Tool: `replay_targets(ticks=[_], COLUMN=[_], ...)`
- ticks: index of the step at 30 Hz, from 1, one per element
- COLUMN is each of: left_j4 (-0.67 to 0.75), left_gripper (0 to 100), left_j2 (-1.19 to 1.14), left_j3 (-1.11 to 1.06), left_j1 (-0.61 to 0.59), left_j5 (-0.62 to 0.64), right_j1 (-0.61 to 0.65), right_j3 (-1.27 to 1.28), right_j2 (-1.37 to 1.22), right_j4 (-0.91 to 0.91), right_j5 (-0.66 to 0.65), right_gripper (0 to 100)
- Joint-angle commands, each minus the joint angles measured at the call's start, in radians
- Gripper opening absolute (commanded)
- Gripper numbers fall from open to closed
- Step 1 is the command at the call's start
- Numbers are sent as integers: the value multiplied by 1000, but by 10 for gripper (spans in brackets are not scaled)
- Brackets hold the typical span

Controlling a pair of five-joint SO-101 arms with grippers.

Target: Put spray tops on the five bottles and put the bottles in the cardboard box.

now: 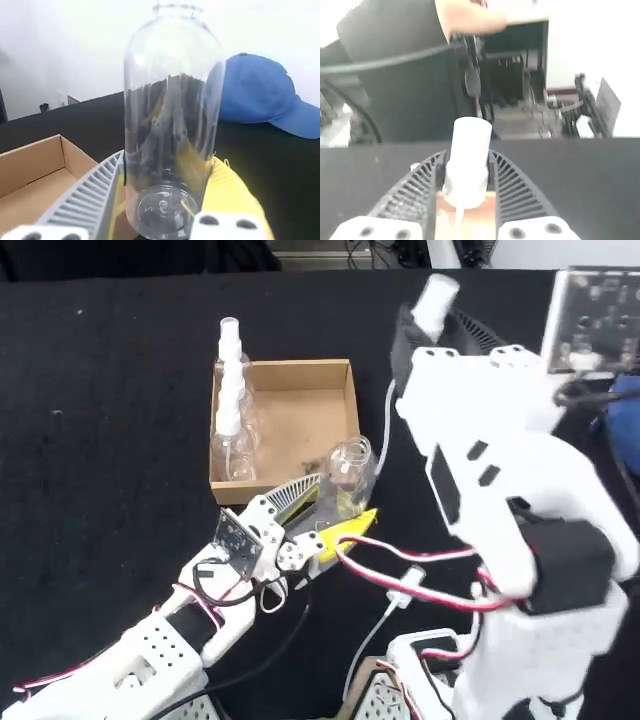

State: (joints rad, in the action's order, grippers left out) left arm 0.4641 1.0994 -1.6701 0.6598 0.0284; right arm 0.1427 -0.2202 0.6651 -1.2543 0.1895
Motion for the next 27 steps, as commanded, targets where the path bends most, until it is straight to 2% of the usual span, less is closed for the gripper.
replay_targets(ticks=[1, 5, 12, 23, 27], left_j4=[26, 29, 31, 32, 26], left_gripper=[30, 30, 30, 30, 30], left_j2=[18, 18, 18, 18, 18], left_j3=[-25, -25, -25, -25, -25], left_j1=[-2, -4, -4, -5, -82], left_j5=[0, 0, 0, -2, -2], right_j1=[20, 20, 20, 106, 112], right_j3=[-131, -214, -202, -237, -214], right_j2=[33, 30, 28, 24, 31], right_j4=[35, 35, 41, 34, 20], right_j5=[5, 5, 5, -3, -3], right_gripper=[12, 15, 15, 15, 14])
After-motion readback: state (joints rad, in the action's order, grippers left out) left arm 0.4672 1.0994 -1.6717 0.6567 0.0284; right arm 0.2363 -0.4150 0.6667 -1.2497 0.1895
